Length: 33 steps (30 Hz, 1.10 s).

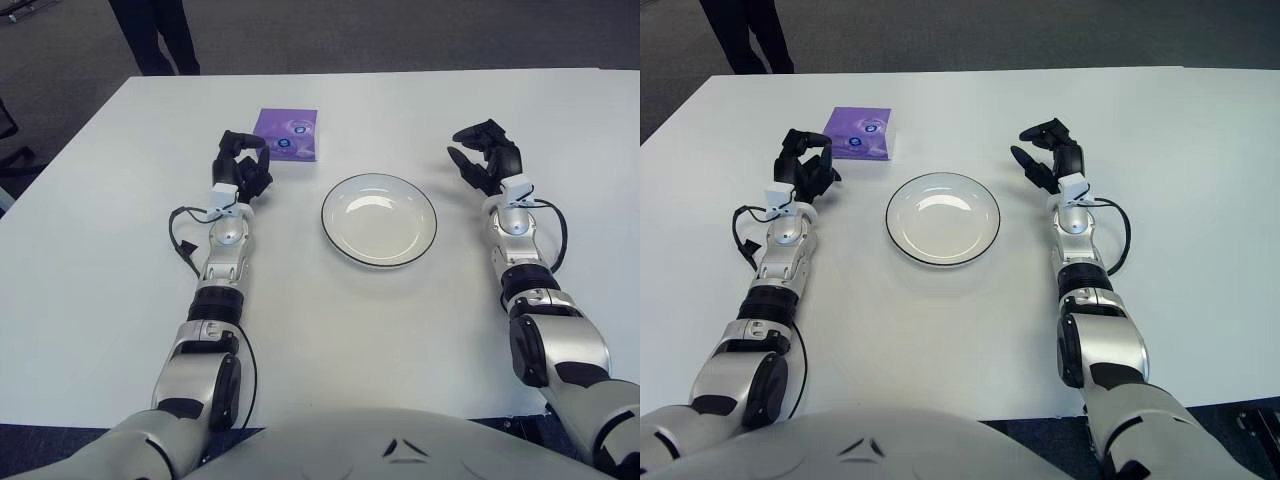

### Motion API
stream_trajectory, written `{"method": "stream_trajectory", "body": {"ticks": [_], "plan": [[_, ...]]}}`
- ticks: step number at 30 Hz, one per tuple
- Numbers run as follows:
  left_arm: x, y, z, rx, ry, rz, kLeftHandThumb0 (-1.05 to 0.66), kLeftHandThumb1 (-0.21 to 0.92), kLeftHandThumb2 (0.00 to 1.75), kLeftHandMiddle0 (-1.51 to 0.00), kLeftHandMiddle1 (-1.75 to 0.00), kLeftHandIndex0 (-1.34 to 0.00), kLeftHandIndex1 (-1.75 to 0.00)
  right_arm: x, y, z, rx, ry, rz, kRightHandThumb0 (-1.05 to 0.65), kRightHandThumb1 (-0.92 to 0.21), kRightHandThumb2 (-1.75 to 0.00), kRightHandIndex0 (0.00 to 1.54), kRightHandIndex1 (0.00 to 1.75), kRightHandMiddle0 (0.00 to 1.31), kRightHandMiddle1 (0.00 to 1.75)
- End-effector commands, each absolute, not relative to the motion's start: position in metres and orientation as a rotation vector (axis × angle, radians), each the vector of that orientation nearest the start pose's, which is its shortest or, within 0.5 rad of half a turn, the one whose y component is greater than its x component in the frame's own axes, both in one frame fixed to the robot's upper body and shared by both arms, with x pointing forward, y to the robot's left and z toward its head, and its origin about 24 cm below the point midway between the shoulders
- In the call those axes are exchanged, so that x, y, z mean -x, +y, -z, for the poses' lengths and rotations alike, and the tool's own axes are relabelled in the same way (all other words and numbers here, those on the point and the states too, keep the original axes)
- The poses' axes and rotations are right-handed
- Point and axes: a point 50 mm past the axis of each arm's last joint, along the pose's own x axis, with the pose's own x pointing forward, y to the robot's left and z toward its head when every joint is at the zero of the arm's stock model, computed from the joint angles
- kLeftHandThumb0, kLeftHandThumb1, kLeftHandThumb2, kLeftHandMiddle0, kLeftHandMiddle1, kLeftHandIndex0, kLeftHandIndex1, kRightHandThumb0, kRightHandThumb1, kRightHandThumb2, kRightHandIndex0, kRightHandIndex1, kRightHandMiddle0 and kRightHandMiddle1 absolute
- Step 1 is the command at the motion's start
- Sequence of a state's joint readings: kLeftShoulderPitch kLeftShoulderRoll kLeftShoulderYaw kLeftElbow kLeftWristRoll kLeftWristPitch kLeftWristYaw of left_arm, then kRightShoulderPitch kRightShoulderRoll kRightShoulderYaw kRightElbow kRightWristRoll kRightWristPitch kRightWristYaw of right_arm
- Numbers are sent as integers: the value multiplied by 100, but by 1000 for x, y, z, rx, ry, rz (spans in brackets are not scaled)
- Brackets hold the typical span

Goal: Put the tissue paper into the plate.

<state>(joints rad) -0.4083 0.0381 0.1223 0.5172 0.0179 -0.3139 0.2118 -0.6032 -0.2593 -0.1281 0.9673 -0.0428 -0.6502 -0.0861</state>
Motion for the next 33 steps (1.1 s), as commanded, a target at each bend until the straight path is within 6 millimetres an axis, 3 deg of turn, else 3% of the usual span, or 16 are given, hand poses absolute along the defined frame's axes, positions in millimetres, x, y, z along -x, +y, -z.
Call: {"method": "stream_trajectory", "body": {"ticks": [1,33], "plan": [[-294,167,-12,-6,-15,-247,-37,82,53,-88,-175,-39,-160,-310,-209,-8,216,-69,112,0,-92,-19,53,132,52,131],[-291,170,-12,-11,-15,-243,-36,83,52,-87,-175,-39,-160,-309,-208,-5,244,-36,71,0,-92,-18,53,131,53,131]]}}
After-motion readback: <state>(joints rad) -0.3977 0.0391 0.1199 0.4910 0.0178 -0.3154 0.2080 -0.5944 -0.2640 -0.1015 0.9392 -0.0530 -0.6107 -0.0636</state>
